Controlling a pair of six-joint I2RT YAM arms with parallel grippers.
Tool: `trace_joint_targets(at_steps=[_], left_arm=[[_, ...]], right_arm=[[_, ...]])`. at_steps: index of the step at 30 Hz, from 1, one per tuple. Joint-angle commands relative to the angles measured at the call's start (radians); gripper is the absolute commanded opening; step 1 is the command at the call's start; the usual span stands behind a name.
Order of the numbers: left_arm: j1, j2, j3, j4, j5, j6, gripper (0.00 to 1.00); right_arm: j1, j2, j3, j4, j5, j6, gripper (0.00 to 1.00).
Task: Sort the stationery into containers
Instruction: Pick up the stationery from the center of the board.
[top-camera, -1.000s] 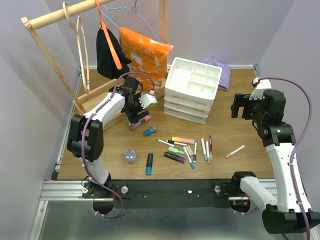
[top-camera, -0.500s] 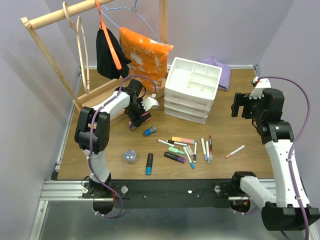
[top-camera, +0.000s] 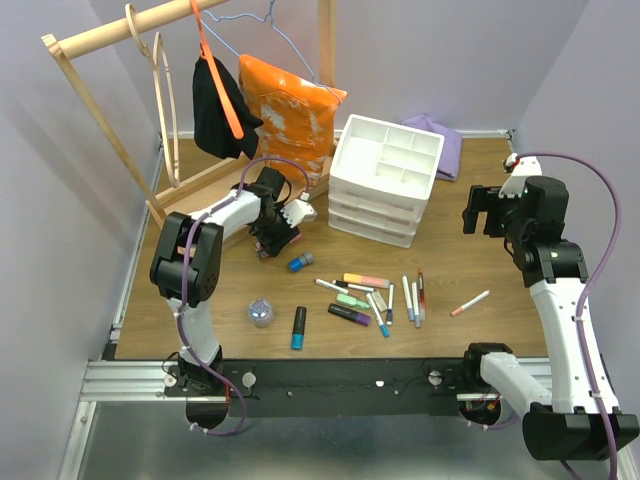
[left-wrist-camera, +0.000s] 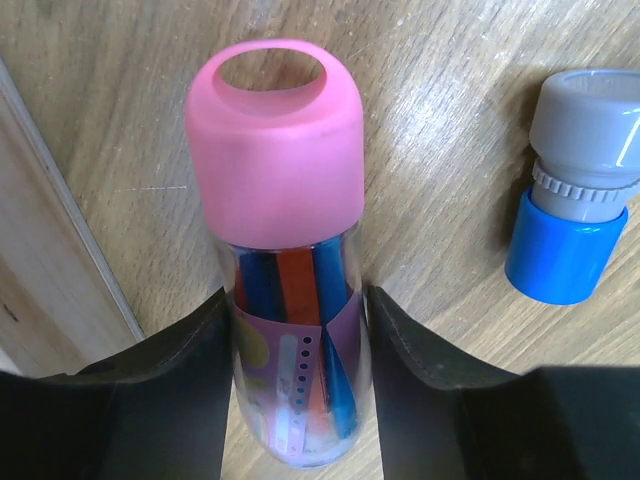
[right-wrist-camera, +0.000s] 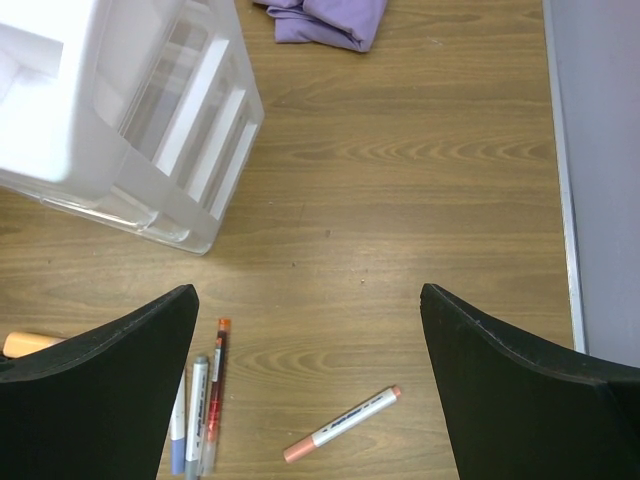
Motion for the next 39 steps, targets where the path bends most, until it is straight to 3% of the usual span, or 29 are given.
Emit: trace_joint_targets(at_steps=[1,4,9,14,18,24,28,36,39], left_arm=[[-0.004,-0.023,-0.064,0.025,0.007,-0.023,0.44],[-0.006,-0.047,-0.098,0.033,0.022,-0.022,0.35],[-0.001,-0.139,-0.119,0.001,0.073,-0.009,0.01],[0.019,-0.312,-0.138,-0.041,0.18,0.009,0.0],[0.019,-0.499,-0.098,-0.05,0.293,0.004,0.0],[0.017,-0.639,-0.136,0.267,0.43,-0.186,0.0],[0.013,-0.618,-0.139,0.575,0.498,-0.37,0.0],[-0.021,-0.451,0.1,0.778,0.597,-0.768,0.0],[-0.047,-0.379,0.149,0.893,0.685,-0.919,0.0]], right_arm=[[-0.006,-0.013,-0.01,0.009,-0.017,0.017,1.0],[-0.006,-0.014,-0.01,0.01,-0.023,0.017,1.0],[-0.006,-0.011,0.008,0.004,-0.05,0.02,1.0],[-0.006,-0.005,0.044,-0.017,-0.129,0.014,1.0],[-0.006,0.047,0.119,-0.043,-0.278,0.029,0.99],[-0.006,0.162,0.248,-0.002,-0.64,0.13,0.97],[-0.004,0.284,0.338,0.082,-0.784,0.195,0.93],[0.013,0.475,0.516,0.216,-0.876,0.236,0.92],[0.108,0.525,0.585,0.225,-0.862,0.194,0.92]])
